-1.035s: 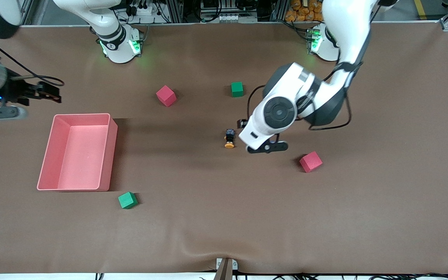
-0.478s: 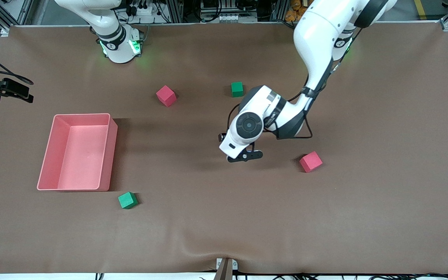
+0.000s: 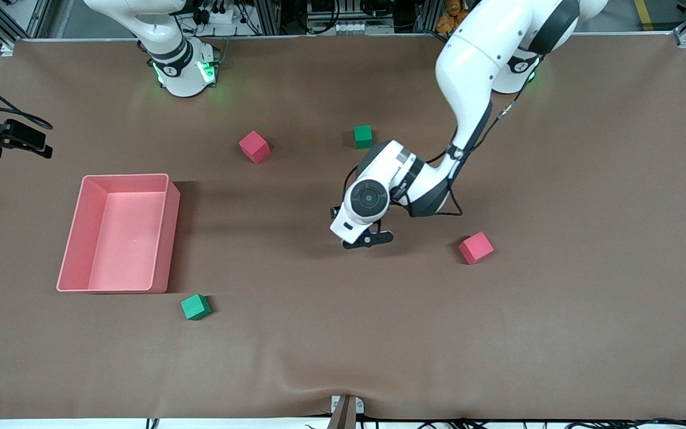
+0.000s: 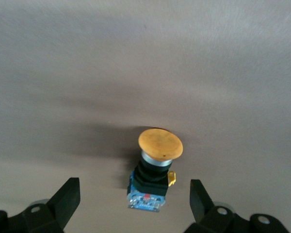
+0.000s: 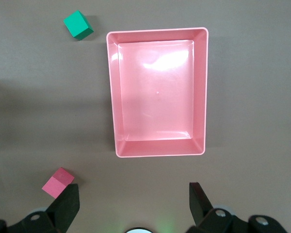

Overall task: Place and upright button with both arms
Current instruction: 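Grasp the button with the left gripper while the right gripper withdraws, then lift the button with the left gripper and turn it upright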

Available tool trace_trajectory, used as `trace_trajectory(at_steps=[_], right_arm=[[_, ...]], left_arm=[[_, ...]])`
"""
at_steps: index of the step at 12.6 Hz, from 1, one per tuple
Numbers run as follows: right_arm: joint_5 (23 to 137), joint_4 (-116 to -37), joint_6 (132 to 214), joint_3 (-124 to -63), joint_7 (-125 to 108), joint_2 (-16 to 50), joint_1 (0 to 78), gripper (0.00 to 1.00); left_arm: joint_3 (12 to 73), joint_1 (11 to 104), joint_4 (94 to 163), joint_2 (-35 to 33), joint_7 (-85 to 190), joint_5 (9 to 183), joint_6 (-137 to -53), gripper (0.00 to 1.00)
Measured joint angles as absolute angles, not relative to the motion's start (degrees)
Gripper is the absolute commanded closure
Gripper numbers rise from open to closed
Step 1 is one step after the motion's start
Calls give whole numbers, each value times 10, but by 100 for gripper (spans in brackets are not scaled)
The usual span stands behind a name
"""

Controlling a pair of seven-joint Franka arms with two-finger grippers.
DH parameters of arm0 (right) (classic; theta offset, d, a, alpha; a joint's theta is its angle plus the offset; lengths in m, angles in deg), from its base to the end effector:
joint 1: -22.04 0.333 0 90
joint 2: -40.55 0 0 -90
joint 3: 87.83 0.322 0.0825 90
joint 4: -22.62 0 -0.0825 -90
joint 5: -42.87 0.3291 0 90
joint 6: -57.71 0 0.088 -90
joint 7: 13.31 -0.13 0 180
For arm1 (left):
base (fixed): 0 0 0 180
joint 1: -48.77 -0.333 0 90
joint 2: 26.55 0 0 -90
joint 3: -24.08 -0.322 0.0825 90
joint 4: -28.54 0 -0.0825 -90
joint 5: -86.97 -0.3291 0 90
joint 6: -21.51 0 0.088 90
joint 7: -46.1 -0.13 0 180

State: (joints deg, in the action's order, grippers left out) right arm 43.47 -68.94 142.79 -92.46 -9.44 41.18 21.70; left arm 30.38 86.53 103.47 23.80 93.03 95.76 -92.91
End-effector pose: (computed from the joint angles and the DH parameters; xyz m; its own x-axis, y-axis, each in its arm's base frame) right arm 0.4819 -0.0407 0.5947 0.9947 -0.0178 -0.1010 -0.0197 -0.9996 -0.0182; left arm 0.4916 -0.4700 0.2123 0.9466 0.1514 -0.2846 0.1580 -0.9874 0.0003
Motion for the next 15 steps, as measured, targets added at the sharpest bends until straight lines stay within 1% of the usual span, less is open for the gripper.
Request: trace_trajectory(at_steps=[2, 5, 7, 9, 10, 11, 12, 13, 15], right_arm=[[434, -679, 1428, -922, -95, 412, 218, 0], [409, -659, 1428, -921, -103, 412, 219, 0], [390, -652, 1430, -921, -144, 412, 219, 0], [389, -651, 1445, -921, -161, 412, 219, 0], [389, -650, 1454, -921, -162, 412, 219, 0], [389, -650, 1463, -920, -163, 412, 219, 0], [389, -650, 1469, -920, -163, 412, 219, 0], [390, -650, 1470, -920, -163, 412, 220, 0], [390, -650, 1469, -919, -163, 412, 220, 0]], left_arm=[[304, 870, 1034, 246, 932, 958, -936, 9], [304, 876, 1034, 249, 932, 958, -937, 22], [304, 878, 1034, 254, 932, 958, -937, 25], [304, 878, 1034, 261, 932, 958, -937, 31], [304, 878, 1034, 263, 932, 958, -937, 41], [304, 878, 1034, 263, 932, 958, -937, 58], [304, 878, 1034, 263, 932, 958, -937, 78], [304, 878, 1034, 263, 932, 958, -937, 100], [304, 878, 1032, 263, 932, 958, -937, 100]])
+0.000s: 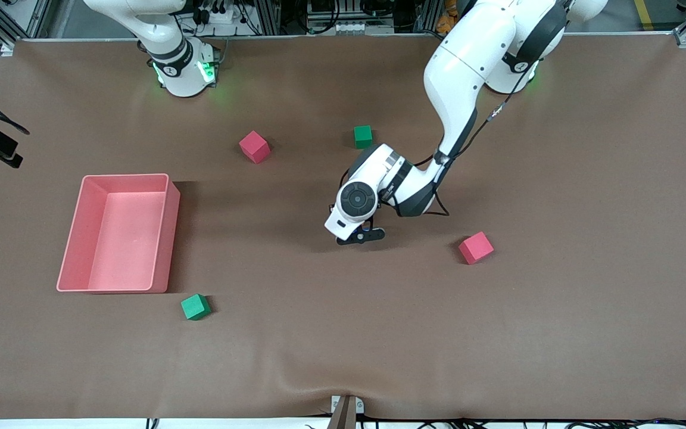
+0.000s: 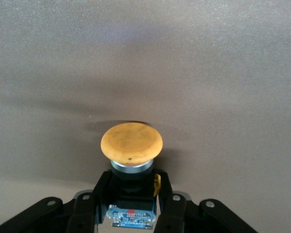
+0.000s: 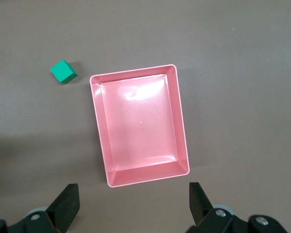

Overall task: Place and upright button with both arms
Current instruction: 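Lift the button with the left gripper and turn it upright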

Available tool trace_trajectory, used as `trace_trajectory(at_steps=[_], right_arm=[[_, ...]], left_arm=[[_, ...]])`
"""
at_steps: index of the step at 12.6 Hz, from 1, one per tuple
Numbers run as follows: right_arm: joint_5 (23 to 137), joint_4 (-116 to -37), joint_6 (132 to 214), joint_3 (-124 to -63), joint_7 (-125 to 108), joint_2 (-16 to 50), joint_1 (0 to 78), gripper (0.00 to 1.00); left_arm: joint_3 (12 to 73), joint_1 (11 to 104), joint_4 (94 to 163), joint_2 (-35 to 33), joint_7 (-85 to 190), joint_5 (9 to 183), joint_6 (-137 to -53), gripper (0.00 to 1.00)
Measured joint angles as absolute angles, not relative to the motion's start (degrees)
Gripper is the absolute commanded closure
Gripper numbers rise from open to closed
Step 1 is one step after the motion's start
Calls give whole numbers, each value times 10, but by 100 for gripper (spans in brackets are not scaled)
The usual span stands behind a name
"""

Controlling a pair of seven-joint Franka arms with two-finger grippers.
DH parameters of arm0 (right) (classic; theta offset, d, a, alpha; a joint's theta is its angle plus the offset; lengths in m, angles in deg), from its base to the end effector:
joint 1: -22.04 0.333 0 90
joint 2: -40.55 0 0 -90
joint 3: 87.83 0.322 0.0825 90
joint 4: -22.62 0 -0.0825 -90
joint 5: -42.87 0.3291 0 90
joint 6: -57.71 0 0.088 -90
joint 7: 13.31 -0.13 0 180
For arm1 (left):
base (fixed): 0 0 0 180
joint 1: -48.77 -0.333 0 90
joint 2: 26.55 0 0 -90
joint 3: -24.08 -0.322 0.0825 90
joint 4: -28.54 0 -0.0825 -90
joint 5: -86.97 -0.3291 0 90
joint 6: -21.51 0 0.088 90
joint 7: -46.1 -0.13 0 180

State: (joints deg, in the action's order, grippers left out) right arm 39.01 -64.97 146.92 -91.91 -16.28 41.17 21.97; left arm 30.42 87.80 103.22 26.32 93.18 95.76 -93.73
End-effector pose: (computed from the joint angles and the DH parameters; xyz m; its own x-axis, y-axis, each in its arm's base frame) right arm 0.4943 -0.0450 0.6295 0.9913 -0.1247 0.0425 -0.1273 -0.9898 0.0643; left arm 0.4789 -0.4791 0.1851 0.9431 0.1403 -0.3016 0.1412 -0.9898 -0.0189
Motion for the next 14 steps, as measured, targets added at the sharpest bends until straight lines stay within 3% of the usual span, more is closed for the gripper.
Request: trace_trajectory(at_steps=[7, 14], right_arm=[[431, -650, 1467, -920, -141, 411, 219, 0], [480, -650, 1464, -923, -141, 400, 216, 0]], left_arm=[[300, 887, 1009, 237, 973, 927, -970, 100], [253, 1003, 1011, 228, 1275, 592, -1064, 100]])
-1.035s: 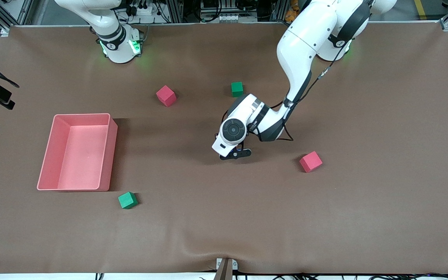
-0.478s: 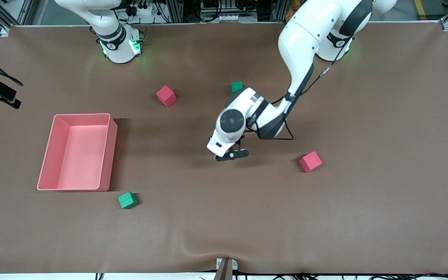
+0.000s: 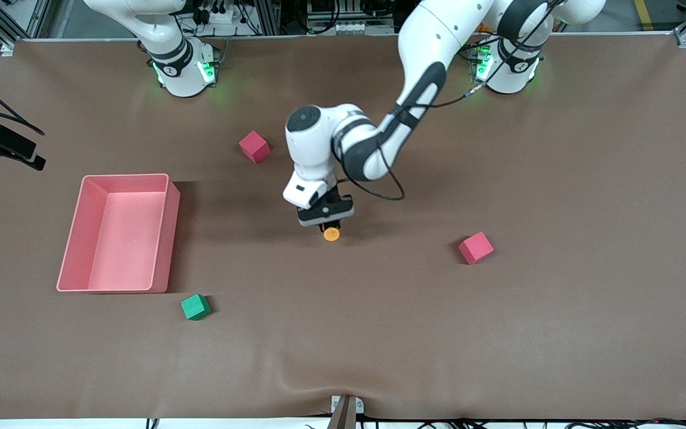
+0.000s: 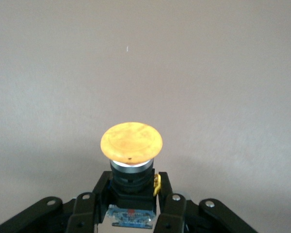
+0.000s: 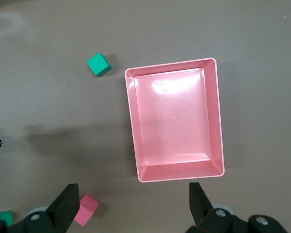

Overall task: Place and upright button with both arms
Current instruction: 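Lift the button with the left gripper and turn it upright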

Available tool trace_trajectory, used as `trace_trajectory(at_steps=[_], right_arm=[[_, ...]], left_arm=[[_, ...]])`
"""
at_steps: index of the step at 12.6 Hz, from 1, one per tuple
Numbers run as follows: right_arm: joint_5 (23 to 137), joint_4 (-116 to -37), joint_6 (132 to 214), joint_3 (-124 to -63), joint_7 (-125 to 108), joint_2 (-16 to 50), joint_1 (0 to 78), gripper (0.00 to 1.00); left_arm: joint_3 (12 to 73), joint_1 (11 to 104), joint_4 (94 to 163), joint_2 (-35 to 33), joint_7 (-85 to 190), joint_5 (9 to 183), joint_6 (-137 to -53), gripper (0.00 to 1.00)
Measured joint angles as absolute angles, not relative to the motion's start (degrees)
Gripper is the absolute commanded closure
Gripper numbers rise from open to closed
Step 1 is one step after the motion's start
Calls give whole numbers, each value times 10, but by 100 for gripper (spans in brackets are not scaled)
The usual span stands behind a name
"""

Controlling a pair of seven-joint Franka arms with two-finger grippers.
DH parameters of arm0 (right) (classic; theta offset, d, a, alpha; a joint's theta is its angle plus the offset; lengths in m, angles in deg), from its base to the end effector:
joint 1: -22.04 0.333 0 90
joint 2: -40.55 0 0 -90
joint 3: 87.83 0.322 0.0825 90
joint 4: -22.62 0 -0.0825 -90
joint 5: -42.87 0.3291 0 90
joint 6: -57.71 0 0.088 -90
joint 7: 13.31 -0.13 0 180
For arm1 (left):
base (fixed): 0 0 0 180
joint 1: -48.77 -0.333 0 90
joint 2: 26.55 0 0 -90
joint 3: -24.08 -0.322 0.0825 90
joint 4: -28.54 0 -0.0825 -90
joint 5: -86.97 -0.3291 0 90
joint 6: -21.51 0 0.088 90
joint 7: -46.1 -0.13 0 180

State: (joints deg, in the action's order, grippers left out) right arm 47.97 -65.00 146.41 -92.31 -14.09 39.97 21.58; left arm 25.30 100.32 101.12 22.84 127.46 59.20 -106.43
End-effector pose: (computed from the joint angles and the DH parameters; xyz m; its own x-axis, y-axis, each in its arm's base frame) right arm 0.5004 -0.0312 0.6182 0.9952 -0.0976 0.0076 -0.0965 -0.9914 -0.0882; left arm 0.4599 -0.5609 0.2600 0.9003 0.2051 0.3839 0.2258 -0.9741 -0.0091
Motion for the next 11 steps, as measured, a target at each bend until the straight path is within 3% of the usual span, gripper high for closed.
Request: trace_trajectory(at_steps=[7, 11], right_arm=[[466, -650, 1461, -917, -139, 371, 248, 0], [431, -639, 1442, -924, -139, 393, 249, 0]], left_arm=[[246, 1043, 1018, 234, 1445, 320, -1066, 100], [245, 1074, 1024, 240, 1503, 226, -1060, 100]])
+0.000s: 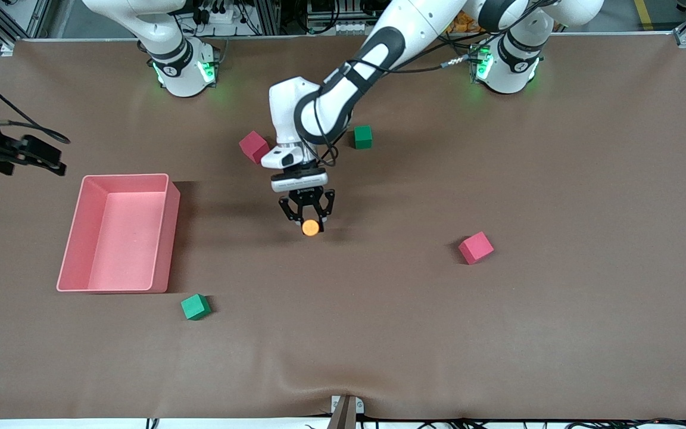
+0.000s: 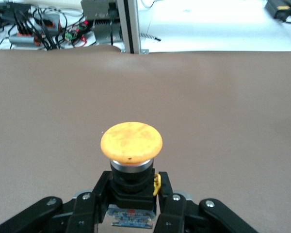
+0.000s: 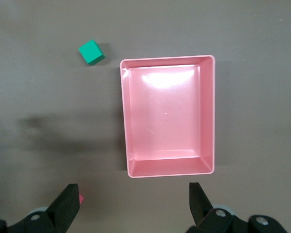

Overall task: Place and upright button with both arms
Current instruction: 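Lift the button with the left gripper and turn it upright, then lower the upright button onto the table with the left gripper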

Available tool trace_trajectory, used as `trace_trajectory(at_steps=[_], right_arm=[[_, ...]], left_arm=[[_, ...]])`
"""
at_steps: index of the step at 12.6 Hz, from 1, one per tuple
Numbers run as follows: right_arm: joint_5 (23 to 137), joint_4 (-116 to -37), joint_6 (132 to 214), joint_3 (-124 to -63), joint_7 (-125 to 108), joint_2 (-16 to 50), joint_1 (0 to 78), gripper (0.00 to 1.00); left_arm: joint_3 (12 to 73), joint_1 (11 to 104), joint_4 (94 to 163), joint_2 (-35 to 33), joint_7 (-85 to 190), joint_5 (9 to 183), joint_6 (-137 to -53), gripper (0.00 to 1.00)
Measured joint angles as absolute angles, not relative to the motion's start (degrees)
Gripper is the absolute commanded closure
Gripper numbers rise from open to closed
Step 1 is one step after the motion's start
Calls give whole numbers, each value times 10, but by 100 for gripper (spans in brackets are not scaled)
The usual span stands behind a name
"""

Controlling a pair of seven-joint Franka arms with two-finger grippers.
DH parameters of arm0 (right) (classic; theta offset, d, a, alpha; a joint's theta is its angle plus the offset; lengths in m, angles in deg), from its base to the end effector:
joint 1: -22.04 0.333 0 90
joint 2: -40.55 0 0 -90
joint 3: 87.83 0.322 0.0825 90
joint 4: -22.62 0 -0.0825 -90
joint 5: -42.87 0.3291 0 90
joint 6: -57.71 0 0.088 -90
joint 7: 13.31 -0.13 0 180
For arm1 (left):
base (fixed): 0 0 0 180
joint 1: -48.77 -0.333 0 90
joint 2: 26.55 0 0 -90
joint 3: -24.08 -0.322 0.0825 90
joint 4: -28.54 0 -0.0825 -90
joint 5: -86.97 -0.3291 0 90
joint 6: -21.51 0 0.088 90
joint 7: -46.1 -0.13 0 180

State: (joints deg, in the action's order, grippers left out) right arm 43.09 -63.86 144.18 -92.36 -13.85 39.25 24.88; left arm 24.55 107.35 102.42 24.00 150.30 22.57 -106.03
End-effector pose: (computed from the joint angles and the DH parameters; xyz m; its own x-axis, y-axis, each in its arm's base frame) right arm 0.5002 -0.0137 0.6163 0.9990 -0.0387 -0.0228 -0.0387 -0.9992 -0.0018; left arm 0.4150 -0.6021 0.2537 0.6319 0.0342 0.7743 0.1014 -0.9941 -0.0389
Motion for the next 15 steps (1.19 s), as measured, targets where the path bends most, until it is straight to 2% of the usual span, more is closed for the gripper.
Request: trace_trajectory(at_steps=[3, 9, 15], right_arm=[[431, -637, 1398, -919, -138, 421, 249, 0], [431, -641, 1397, -914, -139, 420, 252, 0], [431, -641, 1401, -923, -139, 422, 232, 0]], left_arm=[[245, 1083, 1026, 242, 1538, 186, -1055, 100], [244, 1085, 1029, 248, 1591, 88, -1055, 100], [244, 1099, 1037, 286, 1703, 7, -1054, 100]])
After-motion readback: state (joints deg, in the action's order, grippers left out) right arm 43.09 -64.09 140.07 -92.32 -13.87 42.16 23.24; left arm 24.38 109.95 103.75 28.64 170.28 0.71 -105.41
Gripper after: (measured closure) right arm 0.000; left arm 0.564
